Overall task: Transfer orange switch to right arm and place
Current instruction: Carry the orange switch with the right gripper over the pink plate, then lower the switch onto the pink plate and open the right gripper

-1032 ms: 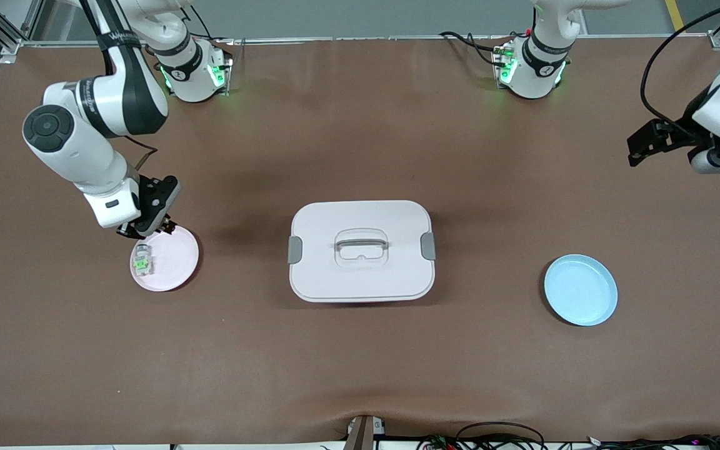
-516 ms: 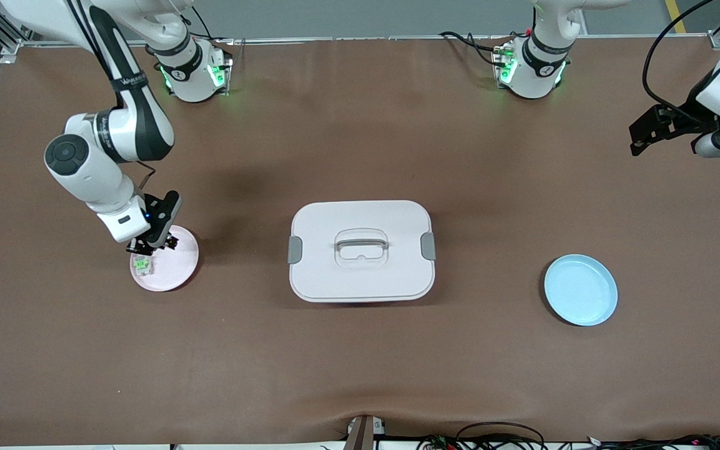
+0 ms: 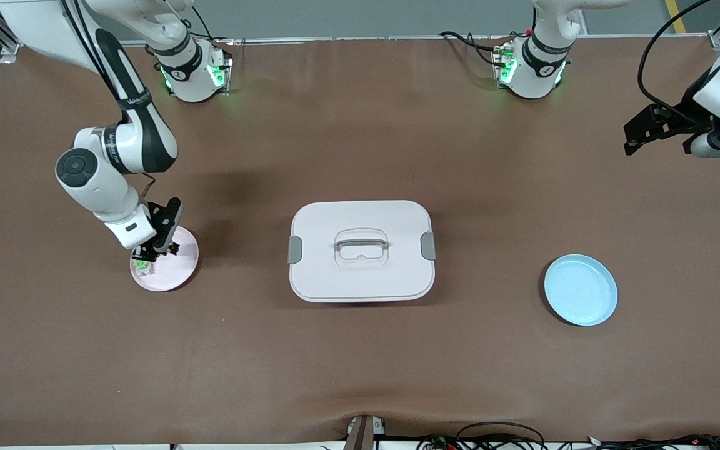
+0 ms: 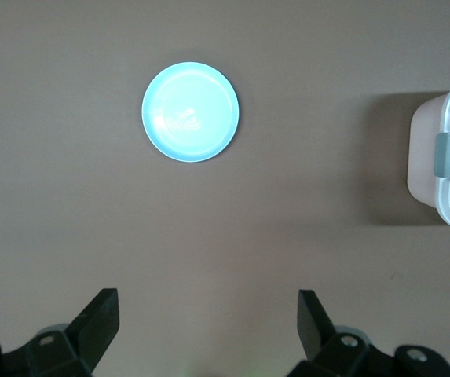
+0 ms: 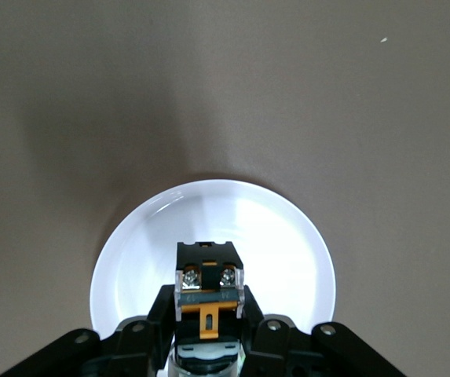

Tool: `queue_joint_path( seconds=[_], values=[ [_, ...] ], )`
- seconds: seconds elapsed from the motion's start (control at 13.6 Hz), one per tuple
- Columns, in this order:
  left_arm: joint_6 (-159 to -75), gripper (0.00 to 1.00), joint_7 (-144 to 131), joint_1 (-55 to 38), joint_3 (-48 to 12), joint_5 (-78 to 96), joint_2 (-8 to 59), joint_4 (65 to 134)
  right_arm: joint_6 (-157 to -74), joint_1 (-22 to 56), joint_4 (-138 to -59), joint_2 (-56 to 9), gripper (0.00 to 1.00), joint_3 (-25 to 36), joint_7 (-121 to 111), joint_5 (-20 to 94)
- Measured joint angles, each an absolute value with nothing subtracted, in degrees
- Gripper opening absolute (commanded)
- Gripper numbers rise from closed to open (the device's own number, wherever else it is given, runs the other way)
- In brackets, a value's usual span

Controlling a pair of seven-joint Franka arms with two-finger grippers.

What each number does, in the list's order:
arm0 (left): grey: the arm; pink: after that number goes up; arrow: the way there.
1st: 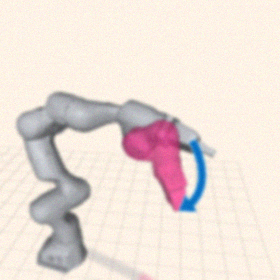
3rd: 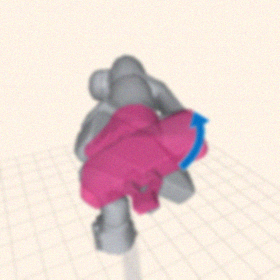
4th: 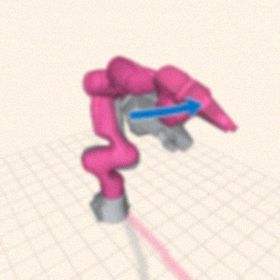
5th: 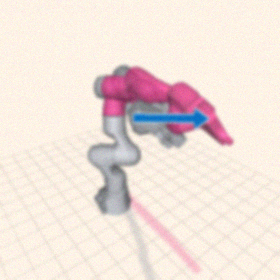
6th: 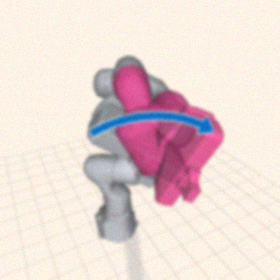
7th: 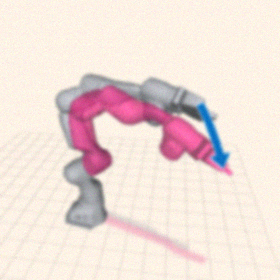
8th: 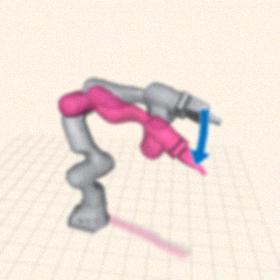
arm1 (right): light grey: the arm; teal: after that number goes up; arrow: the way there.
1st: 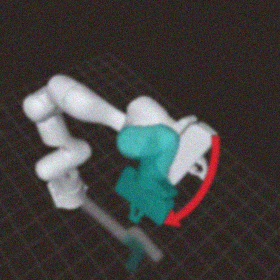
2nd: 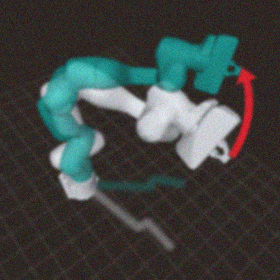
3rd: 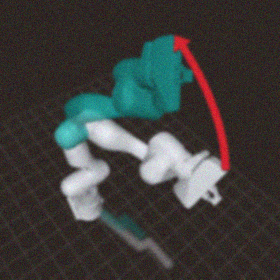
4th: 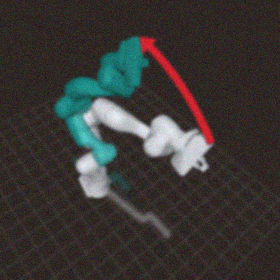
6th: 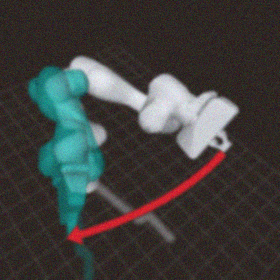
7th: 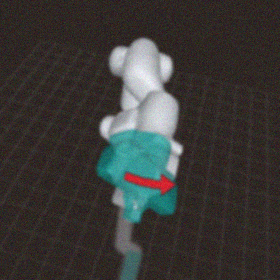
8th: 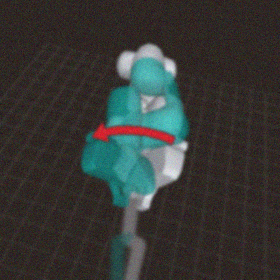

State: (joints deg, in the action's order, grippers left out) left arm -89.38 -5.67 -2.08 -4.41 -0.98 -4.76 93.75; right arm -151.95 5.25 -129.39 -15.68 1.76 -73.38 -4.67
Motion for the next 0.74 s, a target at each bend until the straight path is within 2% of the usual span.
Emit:
queue_joint_path(
  seconds=[0.29,0.74],
  values=[
    [-89.19,1.0,-5.67,-2.08,-4.4,-0.89,-4.76,94.07,-158.54,5.25,-131.1,-19.19,0.0,1.76,-74.03,-5.58],
    [-88.66,1.0,-4.27,-2.07,-4.34,-0.89,-4.76,94.09,-160.0,4.56,-131.17,-20.19,0.0,1.85,-74.3,-9.03]
  ],
)
